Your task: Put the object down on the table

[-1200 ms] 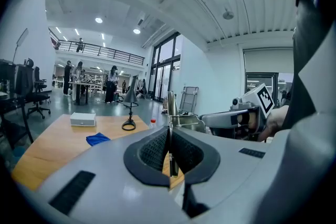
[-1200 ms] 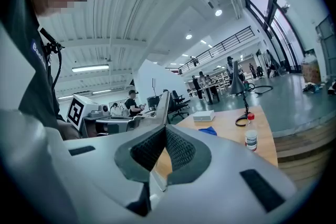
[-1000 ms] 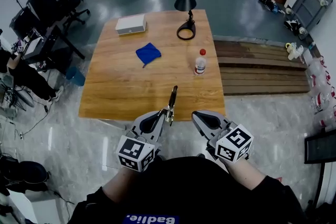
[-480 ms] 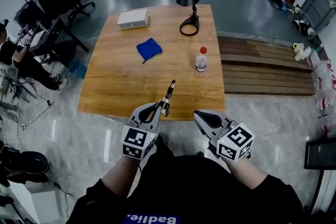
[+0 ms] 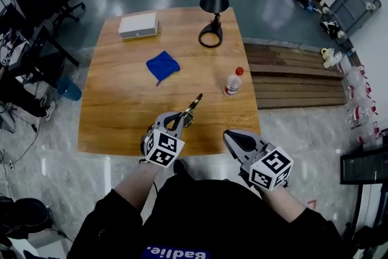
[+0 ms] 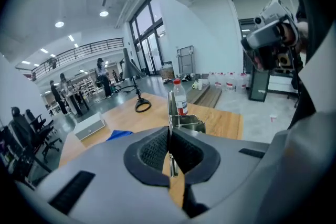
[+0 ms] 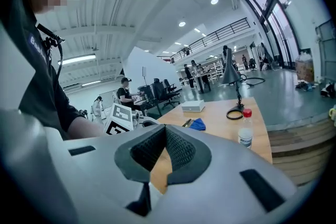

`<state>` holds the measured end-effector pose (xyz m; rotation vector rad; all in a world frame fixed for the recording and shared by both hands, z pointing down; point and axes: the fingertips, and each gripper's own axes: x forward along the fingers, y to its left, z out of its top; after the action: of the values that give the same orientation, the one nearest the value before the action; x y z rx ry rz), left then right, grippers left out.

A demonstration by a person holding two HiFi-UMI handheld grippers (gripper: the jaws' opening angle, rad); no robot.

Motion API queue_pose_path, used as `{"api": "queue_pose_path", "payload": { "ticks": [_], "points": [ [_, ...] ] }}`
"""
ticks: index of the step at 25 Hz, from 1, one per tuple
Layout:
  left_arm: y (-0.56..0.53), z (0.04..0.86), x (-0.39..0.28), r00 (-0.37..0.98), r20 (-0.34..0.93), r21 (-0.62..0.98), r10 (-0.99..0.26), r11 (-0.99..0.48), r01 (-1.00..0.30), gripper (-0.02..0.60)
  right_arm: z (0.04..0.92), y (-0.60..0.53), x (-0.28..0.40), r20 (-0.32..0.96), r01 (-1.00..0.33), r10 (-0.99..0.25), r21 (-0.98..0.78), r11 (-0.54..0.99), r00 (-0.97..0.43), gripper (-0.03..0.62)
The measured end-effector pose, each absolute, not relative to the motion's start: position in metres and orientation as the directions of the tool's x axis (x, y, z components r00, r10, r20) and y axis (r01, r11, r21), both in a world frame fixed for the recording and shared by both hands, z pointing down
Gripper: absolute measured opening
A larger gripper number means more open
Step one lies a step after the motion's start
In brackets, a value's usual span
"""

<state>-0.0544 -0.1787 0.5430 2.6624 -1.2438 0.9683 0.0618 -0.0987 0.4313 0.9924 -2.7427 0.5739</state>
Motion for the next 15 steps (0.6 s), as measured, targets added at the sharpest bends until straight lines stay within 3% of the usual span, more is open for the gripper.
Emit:
{"api": "queue_pose_path", "payload": {
  "ticks": [8,15],
  "points": [
    [-0.252,0.614,-0.098,0.438,0.661,-0.361,-0.609,-0.77,-0.526,0.009,0.43,-0.136,0.011,0.313,-0.74,-0.671,-0.261,0.62,-0.672,0.005],
    [-0.286,0.671,-0.095,0.361,0.74,-0.469,-0.567,-0.82,-0.328,0.009,0.439,-0.142,0.007,0.357,-0.78,-0.694,-0.263,0.568,-0.625,0.005]
  ]
}}
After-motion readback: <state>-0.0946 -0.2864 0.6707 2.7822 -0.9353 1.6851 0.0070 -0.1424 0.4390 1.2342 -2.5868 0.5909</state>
